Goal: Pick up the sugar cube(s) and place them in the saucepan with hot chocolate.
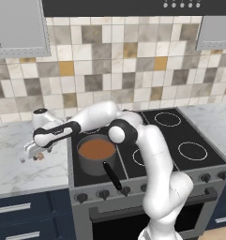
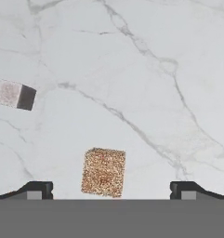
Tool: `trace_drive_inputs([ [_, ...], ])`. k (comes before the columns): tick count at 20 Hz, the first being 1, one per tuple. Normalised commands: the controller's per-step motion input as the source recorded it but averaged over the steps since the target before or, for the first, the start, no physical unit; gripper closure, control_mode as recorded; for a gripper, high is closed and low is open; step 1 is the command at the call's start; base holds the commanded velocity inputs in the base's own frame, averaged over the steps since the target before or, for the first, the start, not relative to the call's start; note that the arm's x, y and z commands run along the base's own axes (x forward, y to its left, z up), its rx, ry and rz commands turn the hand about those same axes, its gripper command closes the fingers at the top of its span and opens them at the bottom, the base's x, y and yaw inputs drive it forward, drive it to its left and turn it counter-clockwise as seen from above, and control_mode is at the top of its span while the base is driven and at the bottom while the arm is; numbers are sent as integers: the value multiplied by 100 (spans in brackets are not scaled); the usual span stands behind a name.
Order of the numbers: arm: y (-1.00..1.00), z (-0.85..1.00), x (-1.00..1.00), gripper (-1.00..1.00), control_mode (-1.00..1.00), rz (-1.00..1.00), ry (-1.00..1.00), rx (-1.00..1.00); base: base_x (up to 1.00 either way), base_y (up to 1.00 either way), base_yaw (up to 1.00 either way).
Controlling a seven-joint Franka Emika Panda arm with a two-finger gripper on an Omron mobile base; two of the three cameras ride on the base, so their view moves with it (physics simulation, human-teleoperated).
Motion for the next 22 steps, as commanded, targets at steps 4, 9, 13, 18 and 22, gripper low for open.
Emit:
trace_drive_inputs([
  [4, 9, -4, 4, -100, -100, 3, 0, 0, 0, 0, 0],
  [9, 11, -13, 9, -100, -100, 2, -1, -1, 0, 0, 0],
  [13, 0, -17, 0, -100, -100, 0, 0, 0, 0, 0, 0],
  [18, 0, -3, 0, -100, -100, 0, 0, 0, 0, 0, 0],
  [22, 0, -8, 0, 100, -100, 0, 0, 0, 0, 0, 0],
])
